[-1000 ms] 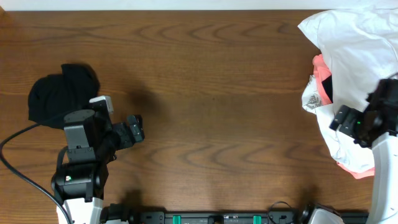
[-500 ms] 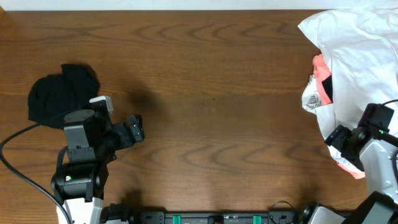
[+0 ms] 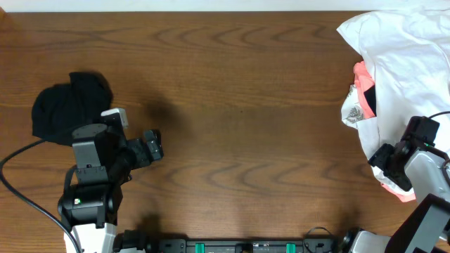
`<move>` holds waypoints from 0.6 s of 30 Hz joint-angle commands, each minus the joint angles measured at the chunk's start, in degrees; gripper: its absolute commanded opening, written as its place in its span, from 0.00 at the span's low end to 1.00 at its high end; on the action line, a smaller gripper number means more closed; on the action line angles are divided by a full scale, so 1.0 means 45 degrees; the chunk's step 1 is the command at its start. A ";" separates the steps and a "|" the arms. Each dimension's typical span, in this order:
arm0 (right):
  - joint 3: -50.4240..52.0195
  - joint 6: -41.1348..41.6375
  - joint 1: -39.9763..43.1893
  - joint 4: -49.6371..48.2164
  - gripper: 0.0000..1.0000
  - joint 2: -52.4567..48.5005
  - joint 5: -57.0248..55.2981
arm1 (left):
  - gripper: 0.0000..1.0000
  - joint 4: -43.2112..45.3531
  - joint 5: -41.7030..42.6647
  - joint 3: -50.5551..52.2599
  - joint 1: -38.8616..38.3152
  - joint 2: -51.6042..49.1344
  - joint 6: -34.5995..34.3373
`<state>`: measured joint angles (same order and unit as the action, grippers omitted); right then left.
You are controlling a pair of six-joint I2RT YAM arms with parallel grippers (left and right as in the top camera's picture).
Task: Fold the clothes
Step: 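Reach the right gripper into the clothes pile and grasp the white T-shirt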
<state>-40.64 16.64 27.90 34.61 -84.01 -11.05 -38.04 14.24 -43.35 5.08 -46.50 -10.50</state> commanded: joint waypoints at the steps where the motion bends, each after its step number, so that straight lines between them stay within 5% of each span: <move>1: 0.0107 0.0204 0.0073 -0.0155 0.63 -0.0097 -0.0257 | 0.98 -0.0024 0.0019 -0.0335 -0.0053 0.0019 0.0078; 7: 0.0107 0.0204 0.0073 -0.0189 0.54 -0.0097 -0.0257 | 0.98 -0.0019 0.0019 -0.0335 -0.0053 0.0019 0.0073; 18: 0.0393 0.0204 0.0073 -0.0733 0.57 -0.0102 -0.0359 | 0.98 -0.0019 0.0019 -0.0335 -0.0053 0.0019 0.0073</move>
<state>-40.10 17.23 27.90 32.16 -84.27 -11.46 -38.04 14.24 -43.38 5.08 -46.50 -10.50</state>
